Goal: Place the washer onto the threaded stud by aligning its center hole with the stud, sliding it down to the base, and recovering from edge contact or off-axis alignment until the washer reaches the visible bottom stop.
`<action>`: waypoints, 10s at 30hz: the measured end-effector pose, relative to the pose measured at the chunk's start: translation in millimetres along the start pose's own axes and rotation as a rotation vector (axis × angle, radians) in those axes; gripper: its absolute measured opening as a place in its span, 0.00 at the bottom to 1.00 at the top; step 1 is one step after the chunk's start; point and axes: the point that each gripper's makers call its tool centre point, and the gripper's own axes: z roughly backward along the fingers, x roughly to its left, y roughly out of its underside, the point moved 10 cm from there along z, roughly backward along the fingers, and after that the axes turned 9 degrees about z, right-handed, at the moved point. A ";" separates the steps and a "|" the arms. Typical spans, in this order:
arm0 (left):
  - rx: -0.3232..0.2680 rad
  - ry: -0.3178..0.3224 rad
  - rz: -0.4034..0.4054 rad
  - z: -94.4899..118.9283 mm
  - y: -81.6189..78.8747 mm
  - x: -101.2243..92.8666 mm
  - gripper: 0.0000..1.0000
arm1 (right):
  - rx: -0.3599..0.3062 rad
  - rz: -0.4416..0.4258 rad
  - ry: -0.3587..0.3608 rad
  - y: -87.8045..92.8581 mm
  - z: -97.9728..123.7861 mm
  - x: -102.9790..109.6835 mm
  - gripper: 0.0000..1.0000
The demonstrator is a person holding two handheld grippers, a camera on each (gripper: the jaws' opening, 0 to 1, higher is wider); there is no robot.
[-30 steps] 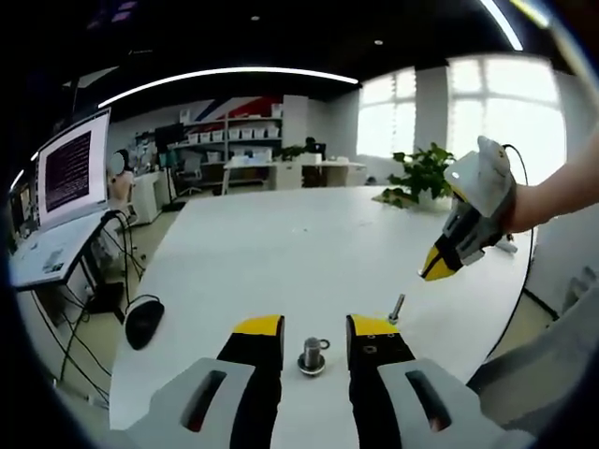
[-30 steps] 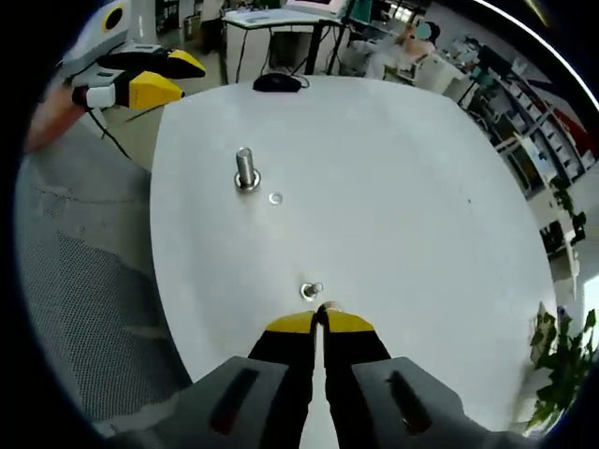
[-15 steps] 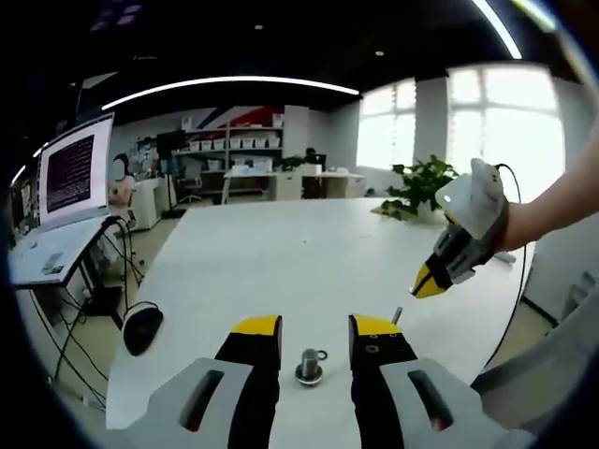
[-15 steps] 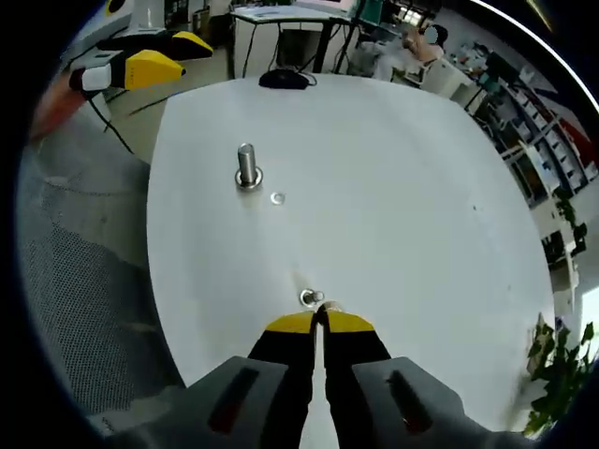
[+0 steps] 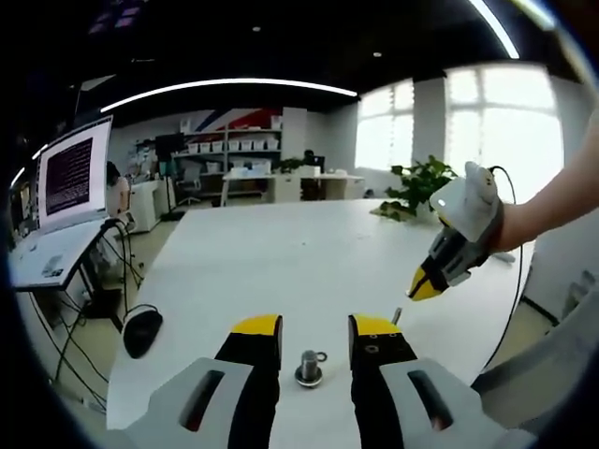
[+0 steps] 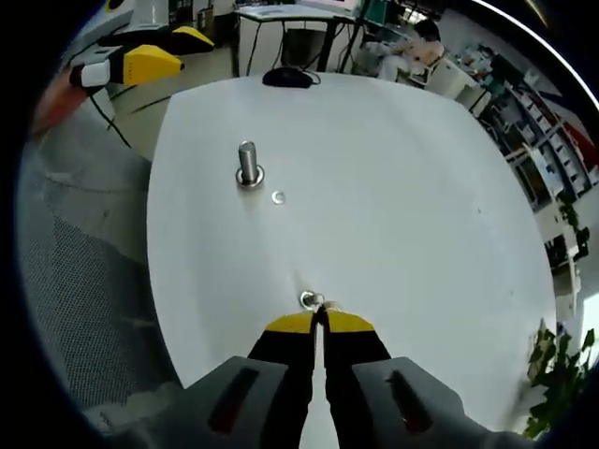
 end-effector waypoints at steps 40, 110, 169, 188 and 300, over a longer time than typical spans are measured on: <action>0.024 0.001 0.003 -1.5 2.7 0.0 0.26 | 0.071 0.052 -0.058 -7.7 -26.0 0.7 0.08; -0.003 -0.051 0.045 3.7 -1.1 11.1 0.26 | -0.015 0.284 -0.252 -96.6 -124.0 20.7 0.17; -0.038 -0.047 0.031 3.9 -4.6 8.1 0.26 | -0.123 -0.032 -0.095 -51.3 -33.4 1.9 0.03; 0.004 -0.028 -0.013 -0.6 -0.6 2.8 0.26 | -0.116 -0.058 -0.021 -4.0 10.0 -12.3 0.04; 0.087 -0.053 -0.061 -2.2 9.1 4.9 0.25 | -0.157 0.189 0.104 15.0 -18.8 20.0 0.03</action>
